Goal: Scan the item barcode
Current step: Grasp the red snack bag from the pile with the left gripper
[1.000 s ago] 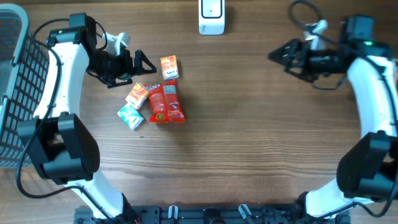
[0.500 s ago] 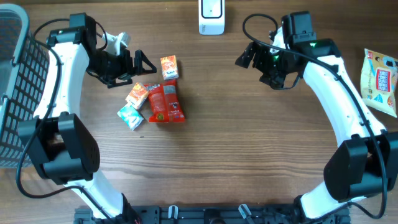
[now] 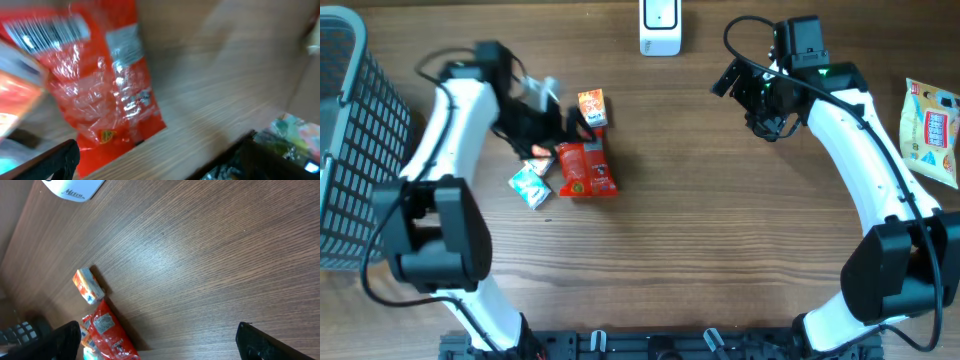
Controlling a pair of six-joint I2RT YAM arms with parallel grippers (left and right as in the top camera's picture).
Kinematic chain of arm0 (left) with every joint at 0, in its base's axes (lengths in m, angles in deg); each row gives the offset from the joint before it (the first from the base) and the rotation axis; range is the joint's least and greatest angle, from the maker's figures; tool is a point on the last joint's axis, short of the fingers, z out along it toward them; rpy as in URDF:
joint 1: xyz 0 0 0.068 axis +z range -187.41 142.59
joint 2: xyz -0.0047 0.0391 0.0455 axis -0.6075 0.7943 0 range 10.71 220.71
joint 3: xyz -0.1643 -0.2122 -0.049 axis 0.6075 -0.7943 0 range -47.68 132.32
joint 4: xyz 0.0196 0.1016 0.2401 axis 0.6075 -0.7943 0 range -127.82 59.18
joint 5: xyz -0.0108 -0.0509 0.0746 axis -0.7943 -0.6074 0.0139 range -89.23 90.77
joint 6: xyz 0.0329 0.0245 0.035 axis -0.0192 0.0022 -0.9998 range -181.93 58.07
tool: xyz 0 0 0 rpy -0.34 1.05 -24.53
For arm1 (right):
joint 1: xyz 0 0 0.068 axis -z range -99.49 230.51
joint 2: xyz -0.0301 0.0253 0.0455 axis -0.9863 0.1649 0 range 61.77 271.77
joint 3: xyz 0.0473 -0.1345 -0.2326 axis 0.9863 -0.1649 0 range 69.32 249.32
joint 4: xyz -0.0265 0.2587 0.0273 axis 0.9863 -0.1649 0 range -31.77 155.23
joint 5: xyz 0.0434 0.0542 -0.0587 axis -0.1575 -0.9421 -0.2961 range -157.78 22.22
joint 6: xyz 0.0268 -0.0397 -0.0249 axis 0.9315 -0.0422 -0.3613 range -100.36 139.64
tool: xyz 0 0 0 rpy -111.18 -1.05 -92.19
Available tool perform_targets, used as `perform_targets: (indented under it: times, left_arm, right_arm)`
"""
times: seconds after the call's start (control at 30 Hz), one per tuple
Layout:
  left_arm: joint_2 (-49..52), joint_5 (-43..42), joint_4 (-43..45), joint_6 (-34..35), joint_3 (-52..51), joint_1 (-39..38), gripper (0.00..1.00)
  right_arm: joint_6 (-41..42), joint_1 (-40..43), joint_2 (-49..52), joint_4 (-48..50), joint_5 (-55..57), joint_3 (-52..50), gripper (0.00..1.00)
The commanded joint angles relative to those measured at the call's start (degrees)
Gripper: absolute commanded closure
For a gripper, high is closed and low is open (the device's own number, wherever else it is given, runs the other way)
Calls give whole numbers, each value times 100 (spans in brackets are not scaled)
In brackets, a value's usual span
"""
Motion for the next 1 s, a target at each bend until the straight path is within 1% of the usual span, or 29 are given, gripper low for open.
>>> perform_targets:
  times: [0.0, 0.03, 0.07, 0.13, 0.27, 0.4, 0.53, 0.57, 0.6, 0.63, 0.67, 0.7, 0.73, 0.8, 0.97]
  left_arm:
    - [-35, 1631, 398, 1862, -684, -284, 0]
    - [-35, 2063, 511, 2382, -826, -337, 0]
    - [-35, 2361, 610, 2750, -960, -387, 0]
    - [-35, 2503, 870, 3010, -1189, -457, 0]
    - [-33, 2413, 1530, 3023, -1523, -542, 0]
    - [-33, 1902, 2070, 3012, -1764, -597, 0]
    - [-33, 1460, 2428, 2955, -1858, -649, 0]
    - [-33, 1390, 2503, 2953, -1869, -675, 2]
    - [-33, 1331, 2551, 2951, -1880, -704, 19]
    - [-33, 1290, 2577, 2927, -1880, -758, 49]
    - [-33, 1268, 2577, 2876, -1880, -793, 59]
    - [-33, 1196, 2577, 2771, -1880, -833, 71]
    - [-33, 1091, 2564, 2645, -1880, -866, 79]
    - [-35, 811, 2516, 2435, -1878, -918, 91]
    - [-61, -142, 2398, 1893, -1875, -935, 96]
  right_arm:
    - [101, 4, -74, 24, 140, -66, 0]
    - [98, 4, -74, 24, 140, -66, 0]
    - [101, 4, -74, 24, 140, -66, 0]
    - [101, 4, -74, 24, 140, -66, 0]
    - [101, 4, -74, 24, 140, -66, 0]
    - [101, 4, -74, 24, 140, -66, 0]
    - [98, 4, -74, 24, 140, -66, 0]
    - [101, 4, -74, 24, 140, -66, 0]
    - [103, 4, -74, 24, 140, -66, 0]
    - [101, 4, -74, 24, 140, -66, 0]
    - [103, 4, -74, 24, 140, -66, 0]
    - [101, 4, -74, 24, 140, -66, 0]
    - [101, 4, -74, 24, 140, -66, 0]
    - [101, 4, -74, 24, 140, -66, 0]
    - [98, 4, -74, 24, 140, -66, 0]
